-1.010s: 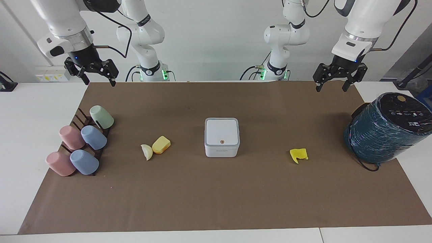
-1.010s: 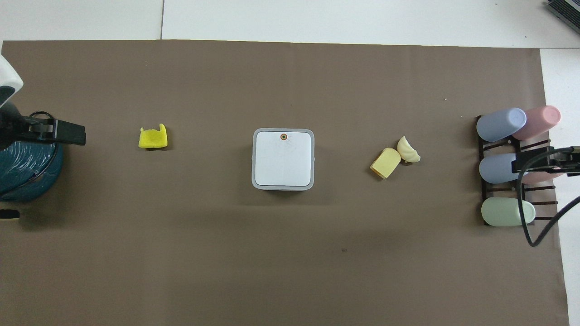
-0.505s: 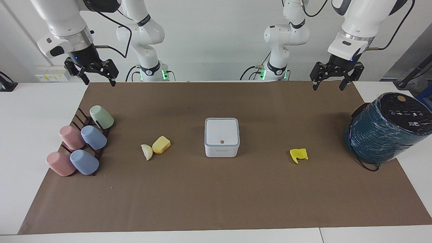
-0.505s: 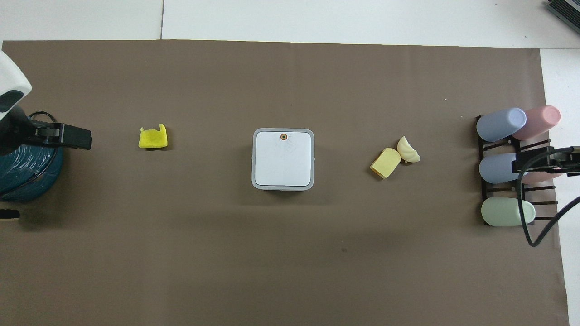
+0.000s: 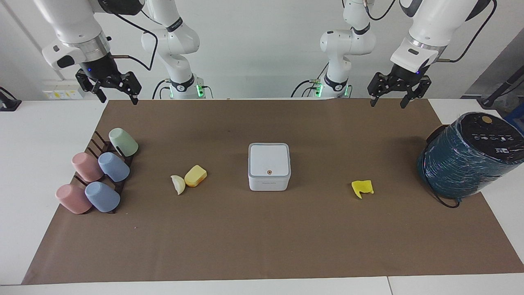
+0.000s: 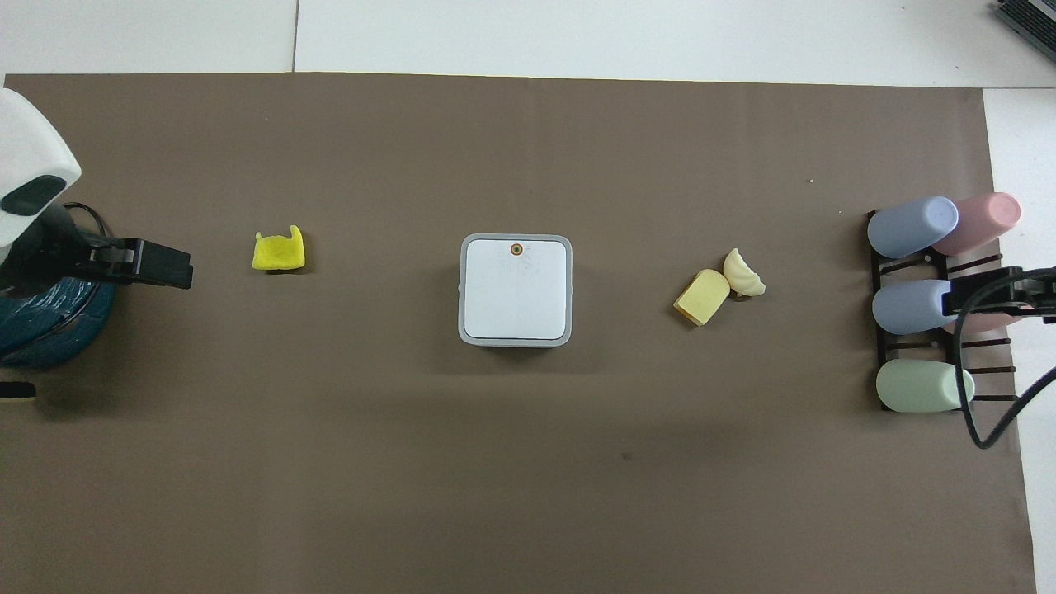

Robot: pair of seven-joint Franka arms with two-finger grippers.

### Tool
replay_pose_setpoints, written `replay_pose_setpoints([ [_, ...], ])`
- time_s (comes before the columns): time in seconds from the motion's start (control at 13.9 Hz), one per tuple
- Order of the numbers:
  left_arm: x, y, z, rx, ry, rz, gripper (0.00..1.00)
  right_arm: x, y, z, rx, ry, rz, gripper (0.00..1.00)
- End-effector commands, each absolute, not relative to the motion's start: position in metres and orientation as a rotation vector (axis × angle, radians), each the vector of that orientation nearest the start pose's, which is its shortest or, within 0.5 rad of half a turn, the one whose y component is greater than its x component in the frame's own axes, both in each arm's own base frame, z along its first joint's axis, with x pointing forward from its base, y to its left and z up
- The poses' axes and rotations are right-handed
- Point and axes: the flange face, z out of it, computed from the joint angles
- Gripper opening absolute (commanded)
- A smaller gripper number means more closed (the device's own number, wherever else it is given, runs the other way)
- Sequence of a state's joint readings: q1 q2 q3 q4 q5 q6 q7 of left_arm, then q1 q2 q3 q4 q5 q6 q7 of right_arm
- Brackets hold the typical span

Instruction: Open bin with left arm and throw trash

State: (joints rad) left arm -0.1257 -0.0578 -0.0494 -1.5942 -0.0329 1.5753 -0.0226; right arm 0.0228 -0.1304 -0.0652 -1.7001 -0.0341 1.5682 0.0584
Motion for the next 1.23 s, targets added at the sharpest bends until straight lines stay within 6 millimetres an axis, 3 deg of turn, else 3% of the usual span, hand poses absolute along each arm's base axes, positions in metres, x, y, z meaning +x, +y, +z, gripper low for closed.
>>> replay_pose_setpoints([
  [0.0, 0.507, -0.132, 0.639, -3.160, 0.347, -0.053, 0.00, 0.507, -0.026, 0.632, -3.160, 0.220, -0.052, 1.00],
  [0.14, 0.500, -0.166, 0.638, -3.106, 0.460, -0.100, 0.00, 0.512, -0.016, 0.627, -3.123, 0.437, -0.070, 1.00],
  [0.29, 0.502, -0.185, 0.632, -3.100, 0.511, -0.122, 0.00, 0.520, -0.011, 0.614, -3.043, 0.591, -0.049, 1.00],
  [0.43, 0.509, -0.221, 0.613, -3.108, 0.559, -0.147, 0.00, 0.532, -0.006, 0.582, -3.004, 0.611, -0.098, 1.00],
  [0.51, 0.512, -0.247, 0.603, -3.121, 0.549, -0.180, 0.00, 0.537, 0.006, 0.564, -2.990, 0.606, -0.140, 1.00],
  [0.72, 0.527, -0.334, 0.541, -3.173, 0.511, -0.196, 0.00, 0.573, 0.049, 0.500, -2.977, 0.681, -0.110, 1.00],
  [1.01, 0.553, -0.356, 0.495, -3.190, 0.519, -0.245, 0.00, 0.608, 0.100, 0.407, -2.942, 0.832, -0.104, 1.00],
  [1.15, 0.575, -0.369, 0.477, -3.198, 0.512, -0.230, 0.00, 0.614, 0.109, 0.375, -2.935, 0.892, -0.081, 1.00],
])
